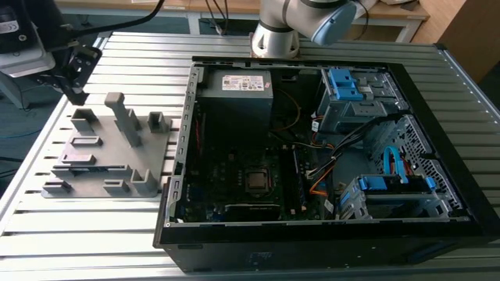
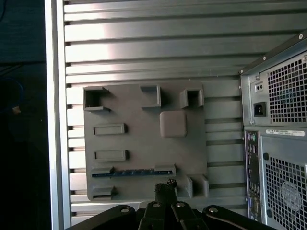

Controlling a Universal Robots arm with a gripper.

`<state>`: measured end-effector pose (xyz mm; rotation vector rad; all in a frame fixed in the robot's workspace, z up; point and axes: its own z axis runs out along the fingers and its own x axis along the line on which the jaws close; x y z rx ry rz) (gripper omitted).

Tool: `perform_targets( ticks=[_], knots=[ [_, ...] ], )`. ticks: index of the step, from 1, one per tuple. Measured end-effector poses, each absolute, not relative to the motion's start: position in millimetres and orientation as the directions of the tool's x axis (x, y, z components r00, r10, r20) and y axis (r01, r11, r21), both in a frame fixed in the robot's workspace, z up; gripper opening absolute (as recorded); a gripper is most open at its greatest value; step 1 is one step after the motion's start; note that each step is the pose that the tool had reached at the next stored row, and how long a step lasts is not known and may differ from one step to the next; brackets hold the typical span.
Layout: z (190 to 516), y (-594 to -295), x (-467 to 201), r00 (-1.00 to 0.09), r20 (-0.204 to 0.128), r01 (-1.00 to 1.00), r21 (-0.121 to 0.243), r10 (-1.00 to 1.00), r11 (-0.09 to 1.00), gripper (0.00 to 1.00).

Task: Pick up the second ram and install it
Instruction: 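Reach for the second ram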

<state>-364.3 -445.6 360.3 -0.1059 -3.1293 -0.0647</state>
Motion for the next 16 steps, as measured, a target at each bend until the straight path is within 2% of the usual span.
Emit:
perform_targets(
  ticks=[16],
  knots=[
    [353.3, -447.5, -374.0, -0.998, 0.011, 0.067, 0.041, 0.067, 0.997, 0.1]
  ],
)
